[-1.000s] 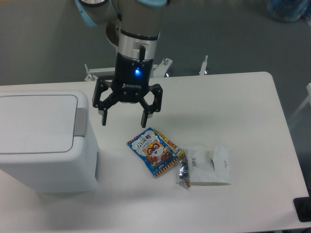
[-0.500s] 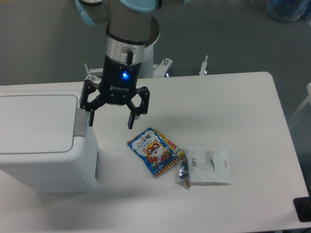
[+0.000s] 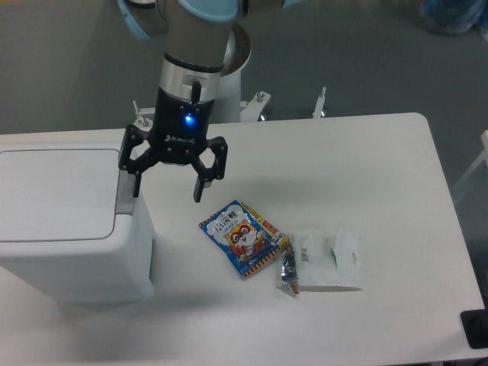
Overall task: Open the trash can
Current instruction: 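Lower the gripper finger onto the lid's side edge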
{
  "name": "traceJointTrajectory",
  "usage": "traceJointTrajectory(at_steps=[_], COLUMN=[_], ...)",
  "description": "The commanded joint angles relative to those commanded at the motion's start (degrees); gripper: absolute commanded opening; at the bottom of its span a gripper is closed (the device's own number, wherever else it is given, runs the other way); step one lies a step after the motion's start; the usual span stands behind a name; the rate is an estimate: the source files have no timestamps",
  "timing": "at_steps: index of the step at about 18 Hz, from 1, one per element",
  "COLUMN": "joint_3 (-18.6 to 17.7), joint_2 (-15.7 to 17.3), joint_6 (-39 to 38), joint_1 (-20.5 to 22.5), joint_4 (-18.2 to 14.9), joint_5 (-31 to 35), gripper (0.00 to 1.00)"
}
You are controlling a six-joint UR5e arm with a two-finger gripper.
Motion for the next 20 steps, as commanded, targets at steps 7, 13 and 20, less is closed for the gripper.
traceJointTrajectory(at_steps=[7,13,20], joint_3=[-0.7,-1.0,-1.1], joint_2=[-0.1,-0.2,-0.3], joint_6=[0.2,0.3,0.4], joint_1=[-0.6,-0.7,-1.0], joint_4=[0.1,0.2,0.2], joint_5=[0.1,0.1,0.1], gripper=[1.00,1.00,1.00])
